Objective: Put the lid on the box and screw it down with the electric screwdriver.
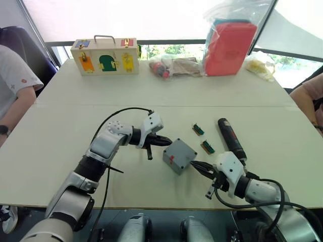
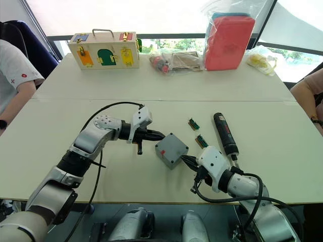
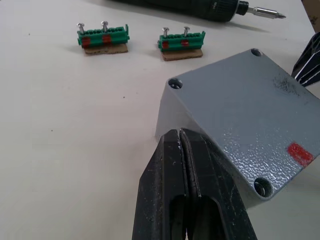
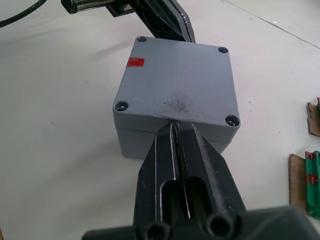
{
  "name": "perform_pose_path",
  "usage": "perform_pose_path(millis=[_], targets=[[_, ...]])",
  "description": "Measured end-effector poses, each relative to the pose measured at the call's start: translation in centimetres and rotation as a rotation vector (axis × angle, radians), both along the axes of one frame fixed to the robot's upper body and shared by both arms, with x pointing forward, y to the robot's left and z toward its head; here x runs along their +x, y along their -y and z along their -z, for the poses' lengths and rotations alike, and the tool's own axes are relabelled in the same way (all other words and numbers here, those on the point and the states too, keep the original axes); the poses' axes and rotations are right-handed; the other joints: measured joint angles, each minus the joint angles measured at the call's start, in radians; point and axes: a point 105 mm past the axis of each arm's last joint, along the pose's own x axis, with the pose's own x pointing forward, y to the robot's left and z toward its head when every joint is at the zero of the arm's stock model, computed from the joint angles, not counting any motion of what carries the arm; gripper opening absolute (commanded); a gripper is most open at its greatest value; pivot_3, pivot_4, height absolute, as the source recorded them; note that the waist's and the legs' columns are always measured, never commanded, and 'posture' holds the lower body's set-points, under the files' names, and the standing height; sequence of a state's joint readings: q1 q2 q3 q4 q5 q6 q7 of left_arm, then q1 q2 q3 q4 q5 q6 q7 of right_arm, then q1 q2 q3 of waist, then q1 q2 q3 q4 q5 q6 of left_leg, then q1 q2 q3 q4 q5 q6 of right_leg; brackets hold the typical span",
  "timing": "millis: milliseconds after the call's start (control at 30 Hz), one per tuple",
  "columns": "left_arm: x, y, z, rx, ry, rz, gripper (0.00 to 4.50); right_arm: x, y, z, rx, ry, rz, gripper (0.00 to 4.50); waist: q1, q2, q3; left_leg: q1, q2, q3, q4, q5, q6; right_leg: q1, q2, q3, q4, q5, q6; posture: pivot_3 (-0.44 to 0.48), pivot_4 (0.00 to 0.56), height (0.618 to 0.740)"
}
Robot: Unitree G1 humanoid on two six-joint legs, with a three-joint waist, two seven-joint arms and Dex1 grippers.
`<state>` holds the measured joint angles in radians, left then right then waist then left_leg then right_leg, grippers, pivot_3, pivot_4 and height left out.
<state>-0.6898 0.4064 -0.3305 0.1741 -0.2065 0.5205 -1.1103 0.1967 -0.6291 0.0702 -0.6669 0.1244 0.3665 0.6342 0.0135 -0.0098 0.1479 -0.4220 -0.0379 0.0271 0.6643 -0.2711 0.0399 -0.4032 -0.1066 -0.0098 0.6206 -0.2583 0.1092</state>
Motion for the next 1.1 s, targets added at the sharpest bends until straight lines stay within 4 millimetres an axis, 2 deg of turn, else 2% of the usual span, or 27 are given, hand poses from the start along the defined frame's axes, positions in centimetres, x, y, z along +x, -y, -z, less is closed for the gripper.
perform_pose_path(millis=[467,667,833,1100], targets=[[1.2,-0.7,-0.3,-0.014,0.007,-0.065,0.00,-0.4,0.5,0.6,0.001,-0.044,-0.005,0.02,0.000,0.000,0.000,0.000,0.000,0.000,0.001,0.000,0.000,0.000,0.002,0.000,0.002,0.000,0.001,0.000,0.150,0.740],[-0.3,-0.6,1.6,0.001,-0.052,-0.051,0.00,0.5,-0.1,1.4,-0.007,-0.071,-0.019,0.02,0.000,0.000,0.000,0.000,0.000,0.000,0.001,0.000,-0.001,-0.001,0.001,0.000,0.003,0.000,0.000,0.000,0.150,0.740],[-0.8,-1.2,2.0,0.022,-0.060,-0.072,0.00,1.7,0.3,2.2,-0.036,-0.091,-0.006,0.02,-0.001,0.000,0.000,0.000,0.000,0.000,0.001,0.001,-0.001,-0.001,0.001,0.000,0.003,0.000,0.000,0.000,0.150,0.740],[-1.6,-2.2,2.3,0.033,-0.084,-0.124,0.00,4.0,0.3,1.9,-0.054,-0.050,-0.002,0.02,-0.002,0.000,0.000,0.000,0.000,0.000,0.001,0.001,-0.001,-0.002,0.001,0.001,0.005,0.000,0.000,0.000,0.150,0.740]])
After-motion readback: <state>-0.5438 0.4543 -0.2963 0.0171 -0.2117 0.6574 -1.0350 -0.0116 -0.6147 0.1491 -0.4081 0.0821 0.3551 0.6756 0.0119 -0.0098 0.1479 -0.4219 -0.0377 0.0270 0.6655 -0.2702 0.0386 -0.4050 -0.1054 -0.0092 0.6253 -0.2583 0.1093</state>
